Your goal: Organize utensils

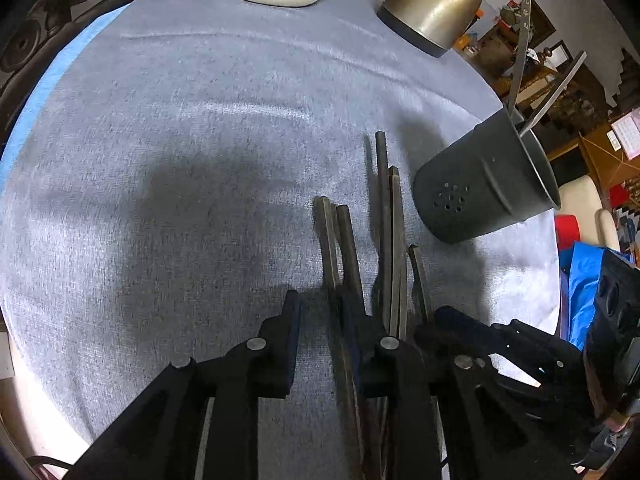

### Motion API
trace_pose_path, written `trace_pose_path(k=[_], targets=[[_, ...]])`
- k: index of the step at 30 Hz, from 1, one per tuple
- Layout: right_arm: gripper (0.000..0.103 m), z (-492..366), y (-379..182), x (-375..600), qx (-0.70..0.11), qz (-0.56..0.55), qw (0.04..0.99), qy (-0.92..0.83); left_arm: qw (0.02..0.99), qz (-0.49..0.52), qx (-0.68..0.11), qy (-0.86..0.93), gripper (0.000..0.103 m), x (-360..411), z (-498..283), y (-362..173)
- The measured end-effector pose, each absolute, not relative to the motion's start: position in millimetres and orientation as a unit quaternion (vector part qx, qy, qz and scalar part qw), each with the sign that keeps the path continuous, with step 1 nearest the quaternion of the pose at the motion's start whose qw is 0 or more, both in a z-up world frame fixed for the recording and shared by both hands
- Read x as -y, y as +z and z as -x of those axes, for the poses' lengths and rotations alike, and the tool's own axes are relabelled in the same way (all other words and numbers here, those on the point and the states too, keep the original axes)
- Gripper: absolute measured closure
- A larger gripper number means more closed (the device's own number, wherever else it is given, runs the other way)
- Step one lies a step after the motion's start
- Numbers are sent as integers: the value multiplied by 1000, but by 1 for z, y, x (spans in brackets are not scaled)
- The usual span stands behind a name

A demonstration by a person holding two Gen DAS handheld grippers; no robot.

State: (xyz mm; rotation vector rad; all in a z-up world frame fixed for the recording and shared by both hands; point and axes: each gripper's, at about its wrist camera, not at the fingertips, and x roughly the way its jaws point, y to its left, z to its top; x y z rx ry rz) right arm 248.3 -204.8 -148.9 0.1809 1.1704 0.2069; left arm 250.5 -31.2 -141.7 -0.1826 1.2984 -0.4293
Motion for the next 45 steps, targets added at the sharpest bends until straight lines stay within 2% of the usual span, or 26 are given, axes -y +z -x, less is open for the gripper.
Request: trace_pose_path(k=[3,7,11,25,29,35,40,45], targets=[[90,-248,-149,213,-553,-92,824,90,771,76,-599,-200,81,34,-255,-143],[93,-245,-149,225,-552,-97,824,83,772,63,-599,-203,81,39,-257,-144],[93,-243,-150,237,-554,-122,819,88,768,71,-604,-201,81,35,-258,-144],[92,-241,-149,237,-555,-109,819,95,766,77,-614,-174,79,27,-282,-145],[92,-243,-149,232,-562,-98,816,91,760,87,-621,-170,69,37,-294,-149],[92,-252,-150,226,-574,-90,809,88,757,79,-629,-154,67,48,-311,-150],[92,-254,-152,226,-574,-88,809,88,758,64,-630,-156,68,53,-317,-149],[92,-257,-153,222,-574,-87,809,90,769,17,-625,-133,82,74,-321,-150]])
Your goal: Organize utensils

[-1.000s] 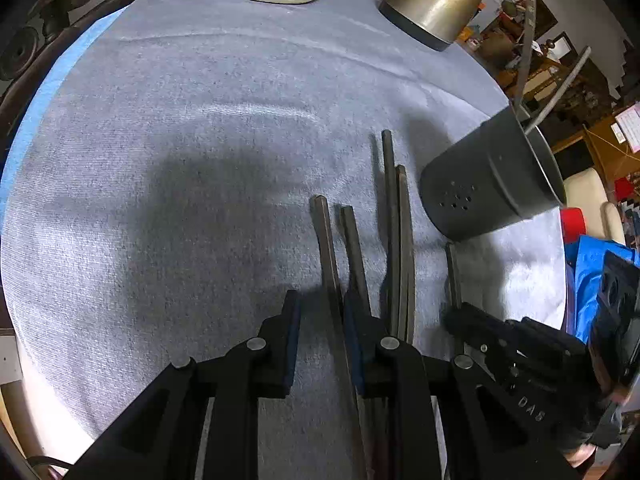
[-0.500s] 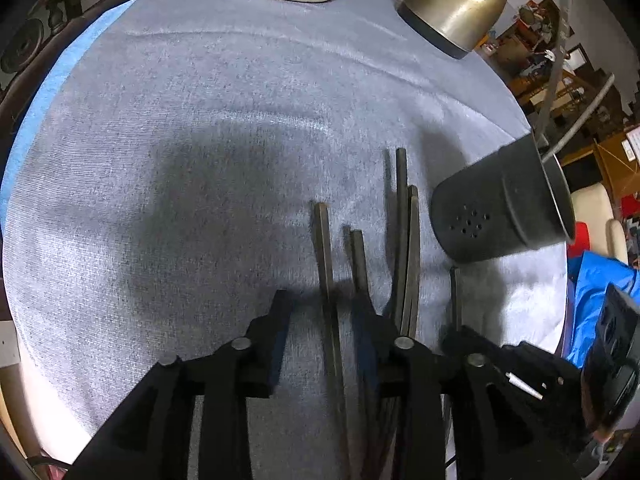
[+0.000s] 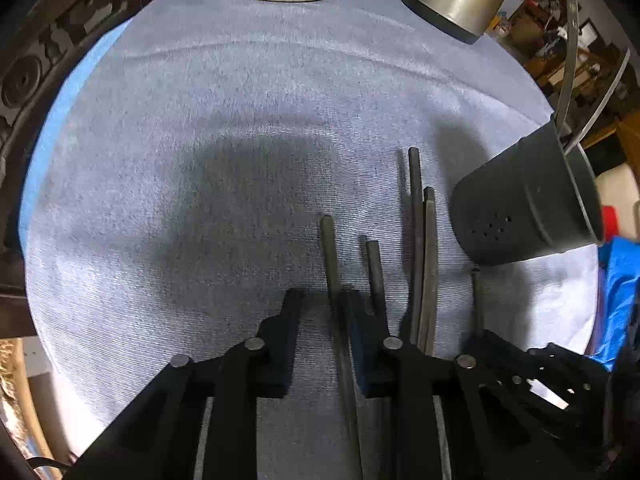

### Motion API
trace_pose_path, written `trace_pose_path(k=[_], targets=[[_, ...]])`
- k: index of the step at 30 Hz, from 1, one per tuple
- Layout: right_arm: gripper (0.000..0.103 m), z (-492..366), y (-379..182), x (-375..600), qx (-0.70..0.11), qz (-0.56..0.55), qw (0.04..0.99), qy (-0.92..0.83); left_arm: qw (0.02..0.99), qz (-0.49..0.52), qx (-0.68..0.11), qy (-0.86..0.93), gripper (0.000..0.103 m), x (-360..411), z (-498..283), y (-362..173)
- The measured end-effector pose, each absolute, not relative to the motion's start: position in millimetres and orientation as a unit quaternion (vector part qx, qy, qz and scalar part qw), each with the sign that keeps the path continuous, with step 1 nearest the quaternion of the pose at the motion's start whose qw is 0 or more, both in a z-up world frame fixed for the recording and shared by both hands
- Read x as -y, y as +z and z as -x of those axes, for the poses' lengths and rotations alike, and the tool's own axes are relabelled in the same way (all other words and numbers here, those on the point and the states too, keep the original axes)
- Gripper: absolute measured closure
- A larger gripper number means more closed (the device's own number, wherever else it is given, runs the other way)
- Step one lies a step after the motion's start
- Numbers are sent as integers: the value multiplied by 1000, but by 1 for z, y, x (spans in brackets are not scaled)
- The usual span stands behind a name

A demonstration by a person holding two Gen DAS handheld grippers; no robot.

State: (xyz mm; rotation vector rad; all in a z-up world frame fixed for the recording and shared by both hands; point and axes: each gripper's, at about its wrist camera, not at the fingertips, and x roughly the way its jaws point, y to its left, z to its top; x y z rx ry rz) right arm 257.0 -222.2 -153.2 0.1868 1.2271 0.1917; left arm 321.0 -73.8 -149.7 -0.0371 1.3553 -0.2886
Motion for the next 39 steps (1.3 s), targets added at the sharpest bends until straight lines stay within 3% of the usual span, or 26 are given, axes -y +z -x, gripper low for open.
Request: trace_pose_path(k=[7,13,21,39], targets=[[93,-254,-151,216,-572,-64,813,85,775,24,-618,-129,95,80,-325,-153],[97,-248,-147,216,-554,-77,823,103,785,50,-604,-129,97,77,-315,-150],[97,-228,-105,218,-488,-92,857,137,836,87,-518,-159,98,63,-293,-93],[97,-184,15,267,-203,-165,954,149,911,88,-345,-208,98,55,-247,23]])
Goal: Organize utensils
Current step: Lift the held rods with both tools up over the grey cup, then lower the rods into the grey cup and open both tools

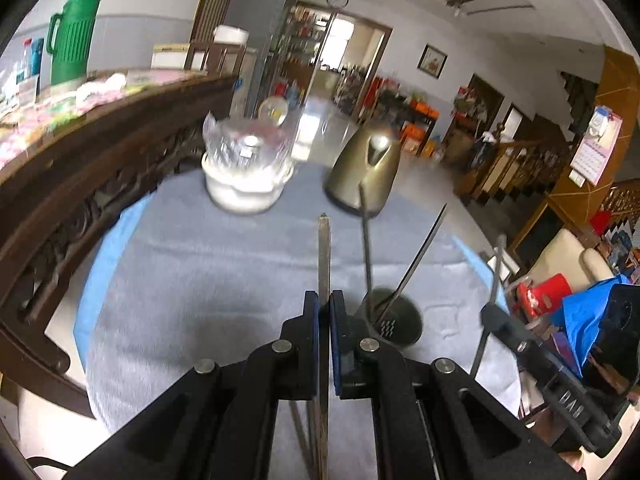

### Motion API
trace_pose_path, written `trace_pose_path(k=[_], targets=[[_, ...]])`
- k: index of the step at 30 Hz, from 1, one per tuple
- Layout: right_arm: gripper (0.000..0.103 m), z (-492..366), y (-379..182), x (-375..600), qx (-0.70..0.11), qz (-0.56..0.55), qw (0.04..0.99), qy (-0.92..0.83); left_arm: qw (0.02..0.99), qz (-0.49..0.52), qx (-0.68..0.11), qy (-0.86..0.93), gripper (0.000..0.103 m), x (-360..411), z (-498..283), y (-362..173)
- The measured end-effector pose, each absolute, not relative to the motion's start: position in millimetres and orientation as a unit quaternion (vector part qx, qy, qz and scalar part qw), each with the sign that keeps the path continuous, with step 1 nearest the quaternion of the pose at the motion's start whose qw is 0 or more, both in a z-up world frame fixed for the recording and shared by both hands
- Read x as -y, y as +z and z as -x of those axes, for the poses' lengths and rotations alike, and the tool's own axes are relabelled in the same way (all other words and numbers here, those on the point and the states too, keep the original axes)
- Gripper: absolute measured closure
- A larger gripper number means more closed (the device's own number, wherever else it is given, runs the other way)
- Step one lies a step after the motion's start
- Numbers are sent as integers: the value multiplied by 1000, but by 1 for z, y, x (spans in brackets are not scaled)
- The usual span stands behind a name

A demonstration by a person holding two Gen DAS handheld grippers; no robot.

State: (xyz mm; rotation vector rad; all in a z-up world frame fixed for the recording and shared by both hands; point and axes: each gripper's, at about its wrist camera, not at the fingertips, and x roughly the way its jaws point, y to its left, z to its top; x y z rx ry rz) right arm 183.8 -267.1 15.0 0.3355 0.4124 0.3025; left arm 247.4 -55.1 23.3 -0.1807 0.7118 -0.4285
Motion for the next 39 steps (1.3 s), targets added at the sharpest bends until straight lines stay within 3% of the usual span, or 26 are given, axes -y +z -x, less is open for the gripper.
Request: trace_pose_path(k=[7,14,23,34,37,39], targets=[[97,-182,47,295,-69,-186,975,98,930,105,-276,-219,98,61,-250,64],[97,-213,61,299,-7,-195,980,43,945,137,-196,-223,98,72,-257,89],[97,-256,45,272,-14,-151,988,-10,959,148,-136,-199,98,97,-278,73],[95,-244,15,270,-73,-111,991,0,948,84,-206,-226,97,128,-287,22],[94,-236,10,279,-103,-129,986,13,941,81,-226,-237,89,125,-279,21],[92,-227,7,286,-115,-147,982,17,939,80,-235,-239,55,120,-274,19]])
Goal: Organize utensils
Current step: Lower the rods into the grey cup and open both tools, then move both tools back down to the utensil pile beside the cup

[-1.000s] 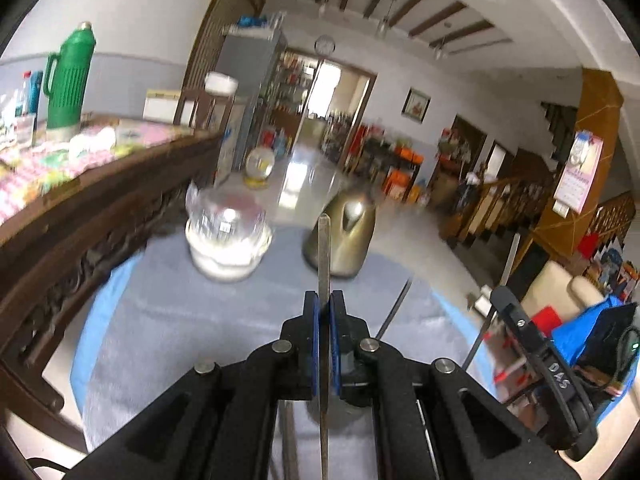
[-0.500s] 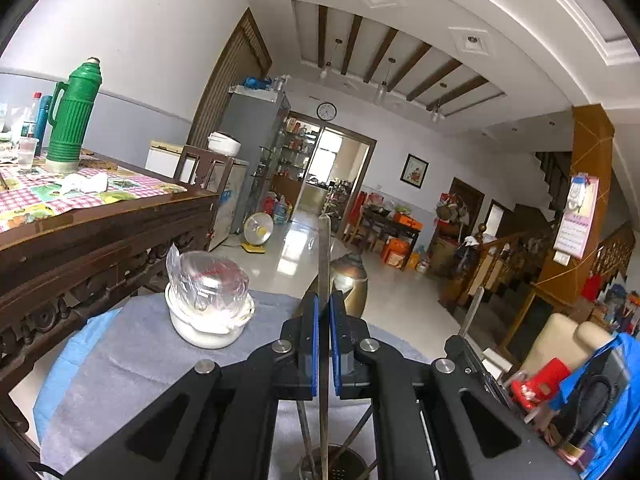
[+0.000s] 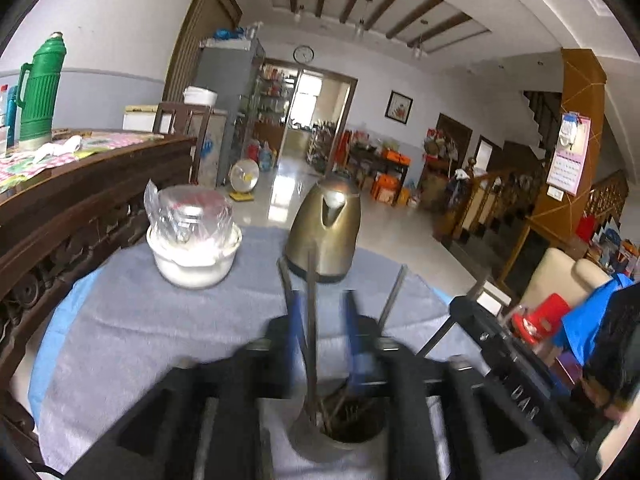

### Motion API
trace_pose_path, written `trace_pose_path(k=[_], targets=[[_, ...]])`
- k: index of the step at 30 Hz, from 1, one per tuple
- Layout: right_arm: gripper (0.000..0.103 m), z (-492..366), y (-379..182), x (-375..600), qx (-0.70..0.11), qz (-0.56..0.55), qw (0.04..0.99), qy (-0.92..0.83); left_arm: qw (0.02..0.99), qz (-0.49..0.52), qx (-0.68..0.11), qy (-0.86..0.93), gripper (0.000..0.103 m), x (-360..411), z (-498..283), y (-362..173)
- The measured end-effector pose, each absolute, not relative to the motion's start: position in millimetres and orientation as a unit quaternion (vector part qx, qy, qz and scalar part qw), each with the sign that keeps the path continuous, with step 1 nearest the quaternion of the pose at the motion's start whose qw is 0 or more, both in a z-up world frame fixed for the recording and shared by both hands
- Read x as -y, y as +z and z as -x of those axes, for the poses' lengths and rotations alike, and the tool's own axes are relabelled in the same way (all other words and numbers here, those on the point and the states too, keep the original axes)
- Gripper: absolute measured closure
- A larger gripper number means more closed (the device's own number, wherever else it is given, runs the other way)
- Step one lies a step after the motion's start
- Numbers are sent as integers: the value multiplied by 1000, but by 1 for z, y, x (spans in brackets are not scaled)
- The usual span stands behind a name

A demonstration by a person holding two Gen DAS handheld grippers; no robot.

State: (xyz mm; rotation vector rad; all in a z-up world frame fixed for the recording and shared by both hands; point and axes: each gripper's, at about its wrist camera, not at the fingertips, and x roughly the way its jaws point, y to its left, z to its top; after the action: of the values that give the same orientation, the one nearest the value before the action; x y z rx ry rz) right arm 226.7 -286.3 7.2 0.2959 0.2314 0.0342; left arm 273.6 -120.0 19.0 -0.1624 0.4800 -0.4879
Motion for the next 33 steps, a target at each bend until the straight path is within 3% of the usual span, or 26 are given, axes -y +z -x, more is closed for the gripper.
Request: trace_pose_path(k=[1,4,7,9,15,33], targets=[[91,-225,6,291,-121,-158,980,23,938,81,-238,-238,49,116,-270,18],[83,-210,5,302,-130,-196,971,35,939,74,-242,-232,47,105,-255,15],[66,-190,1,315,-124,-225,965,39,936,58,-264,-226,39,97,-241,8],[38,-176,0,322,-120,-241,962,44,931,50,-281,-227,36,92,-228,0],[38,-142,-7,329,-128,-245,960,54,919,26,-330,-215,30,86,-196,-29],[41,-122,-94,298,-274,-236,927,101,891,-50,-424,-153,29,80,-164,-91]])
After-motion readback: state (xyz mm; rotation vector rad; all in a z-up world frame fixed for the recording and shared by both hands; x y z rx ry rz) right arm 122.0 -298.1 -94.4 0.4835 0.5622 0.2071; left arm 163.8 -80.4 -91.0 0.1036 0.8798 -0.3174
